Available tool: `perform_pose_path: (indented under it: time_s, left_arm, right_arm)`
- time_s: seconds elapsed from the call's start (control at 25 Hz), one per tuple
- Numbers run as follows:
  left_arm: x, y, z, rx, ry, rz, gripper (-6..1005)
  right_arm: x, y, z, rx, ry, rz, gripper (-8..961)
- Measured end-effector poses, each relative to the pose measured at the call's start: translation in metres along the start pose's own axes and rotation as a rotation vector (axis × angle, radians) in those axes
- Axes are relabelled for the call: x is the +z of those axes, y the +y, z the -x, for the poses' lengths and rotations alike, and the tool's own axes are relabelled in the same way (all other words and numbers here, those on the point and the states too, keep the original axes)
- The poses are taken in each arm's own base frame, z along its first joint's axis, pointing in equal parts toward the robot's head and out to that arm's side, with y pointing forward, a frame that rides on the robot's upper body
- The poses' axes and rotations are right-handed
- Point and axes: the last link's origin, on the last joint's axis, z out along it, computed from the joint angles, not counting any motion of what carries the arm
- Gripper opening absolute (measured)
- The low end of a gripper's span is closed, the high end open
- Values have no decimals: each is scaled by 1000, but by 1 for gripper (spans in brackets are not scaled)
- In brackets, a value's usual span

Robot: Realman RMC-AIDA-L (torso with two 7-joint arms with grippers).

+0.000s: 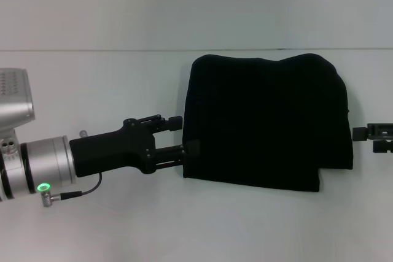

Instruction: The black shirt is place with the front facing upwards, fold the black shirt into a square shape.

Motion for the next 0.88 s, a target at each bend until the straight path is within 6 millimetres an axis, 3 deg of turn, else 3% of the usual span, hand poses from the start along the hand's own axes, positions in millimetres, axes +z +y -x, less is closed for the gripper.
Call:
perform_pose_path:
  time_s: [0.32, 0.88]
  left_arm:
    - [-1, 0, 0, 9, 2, -1, 732]
    - [-4, 7, -2, 16, 18, 52, 731]
  right_arm:
    - [7, 23, 21, -43, 147, -99, 945]
    - [35, 30, 16, -24, 229, -123, 941]
